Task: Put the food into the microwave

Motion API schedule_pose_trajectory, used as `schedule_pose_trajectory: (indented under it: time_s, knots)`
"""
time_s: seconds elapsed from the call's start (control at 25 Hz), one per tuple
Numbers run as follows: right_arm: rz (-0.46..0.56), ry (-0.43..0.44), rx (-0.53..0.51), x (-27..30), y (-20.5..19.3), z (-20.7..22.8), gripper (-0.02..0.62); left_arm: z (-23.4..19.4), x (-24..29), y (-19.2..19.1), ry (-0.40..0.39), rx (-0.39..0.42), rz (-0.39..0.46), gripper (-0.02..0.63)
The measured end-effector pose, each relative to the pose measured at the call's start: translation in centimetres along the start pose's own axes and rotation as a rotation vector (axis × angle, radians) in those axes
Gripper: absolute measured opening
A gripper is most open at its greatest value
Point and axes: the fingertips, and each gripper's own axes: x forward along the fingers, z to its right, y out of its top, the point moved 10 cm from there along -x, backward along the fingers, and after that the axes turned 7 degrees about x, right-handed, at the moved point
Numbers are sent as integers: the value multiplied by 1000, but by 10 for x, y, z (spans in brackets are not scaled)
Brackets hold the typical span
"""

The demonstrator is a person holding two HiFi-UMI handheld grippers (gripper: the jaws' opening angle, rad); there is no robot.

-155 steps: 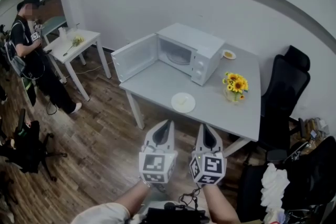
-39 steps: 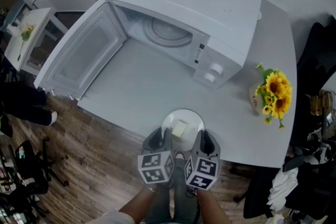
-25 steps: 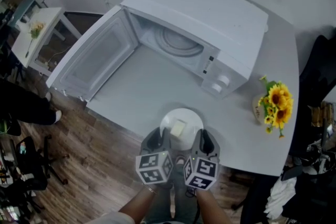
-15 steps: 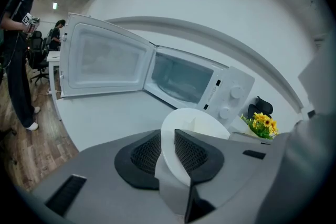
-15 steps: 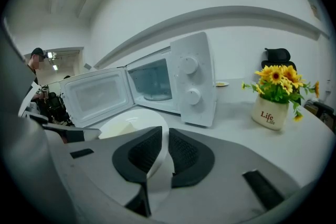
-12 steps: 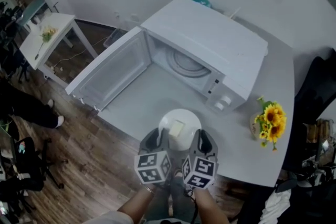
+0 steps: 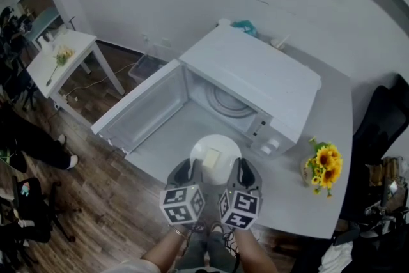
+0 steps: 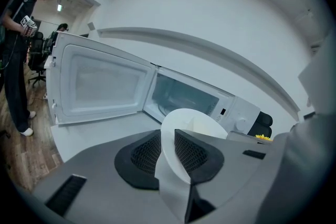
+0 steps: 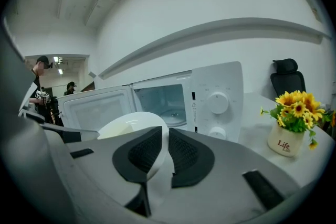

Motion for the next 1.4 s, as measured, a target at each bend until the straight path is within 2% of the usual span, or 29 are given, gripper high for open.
schedule_pose_trajectory:
  time_s: [0.48, 0.88, 1.4]
  knots:
    - [76, -9, 38, 68, 21, -12, 51, -21, 62, 46, -29, 44, 72, 95]
    - [95, -21, 94, 123, 15, -20, 52, -47, 121, 68, -61, 49, 87, 95]
    - [163, -118, 136, 190, 13, -14, 46, -62, 211, 78, -153, 46, 65, 89]
